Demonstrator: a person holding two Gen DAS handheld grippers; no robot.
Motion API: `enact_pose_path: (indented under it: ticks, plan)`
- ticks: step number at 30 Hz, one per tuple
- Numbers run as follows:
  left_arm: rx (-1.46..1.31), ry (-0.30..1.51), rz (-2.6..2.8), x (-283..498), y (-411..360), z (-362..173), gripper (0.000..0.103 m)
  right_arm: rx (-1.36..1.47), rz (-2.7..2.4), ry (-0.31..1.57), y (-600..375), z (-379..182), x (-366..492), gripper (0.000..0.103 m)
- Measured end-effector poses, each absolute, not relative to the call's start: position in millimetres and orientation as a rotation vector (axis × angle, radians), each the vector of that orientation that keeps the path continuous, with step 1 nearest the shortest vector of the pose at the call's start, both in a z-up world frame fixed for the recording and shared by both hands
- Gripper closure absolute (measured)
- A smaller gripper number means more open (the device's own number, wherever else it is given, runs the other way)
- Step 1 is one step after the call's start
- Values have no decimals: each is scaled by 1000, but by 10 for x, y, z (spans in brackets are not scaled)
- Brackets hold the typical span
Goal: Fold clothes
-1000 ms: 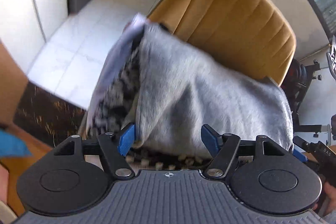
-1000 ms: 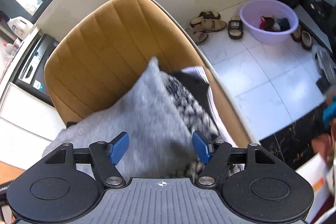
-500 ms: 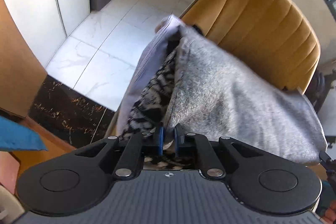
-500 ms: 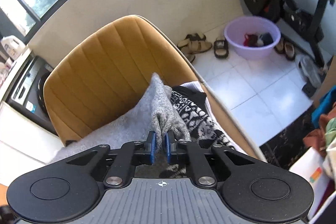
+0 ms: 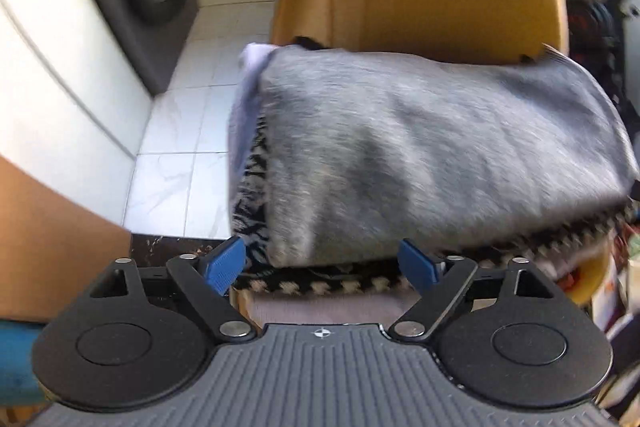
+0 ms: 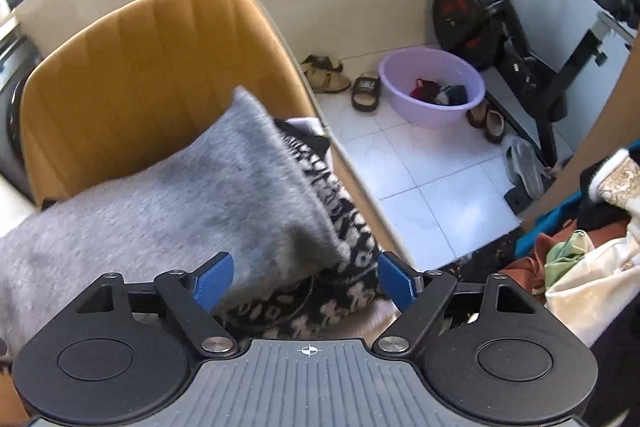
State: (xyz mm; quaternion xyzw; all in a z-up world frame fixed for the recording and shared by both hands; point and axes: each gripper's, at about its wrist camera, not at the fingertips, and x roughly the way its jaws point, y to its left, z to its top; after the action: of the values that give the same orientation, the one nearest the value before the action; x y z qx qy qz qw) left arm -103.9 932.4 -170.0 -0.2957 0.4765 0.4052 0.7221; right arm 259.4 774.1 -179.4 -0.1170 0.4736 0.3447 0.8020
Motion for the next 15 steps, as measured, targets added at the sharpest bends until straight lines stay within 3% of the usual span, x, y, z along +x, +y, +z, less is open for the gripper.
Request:
enact_pose_path:
  ticks: [4,15]
  plan:
    - [-640,1041,869,-1029,9139,-1488,5,-266,761,992,7652,-1594,2364,1]
    - [-622,952,880,-1295,8759,-1151,4,-302,802,873,7330,-983,1892,1]
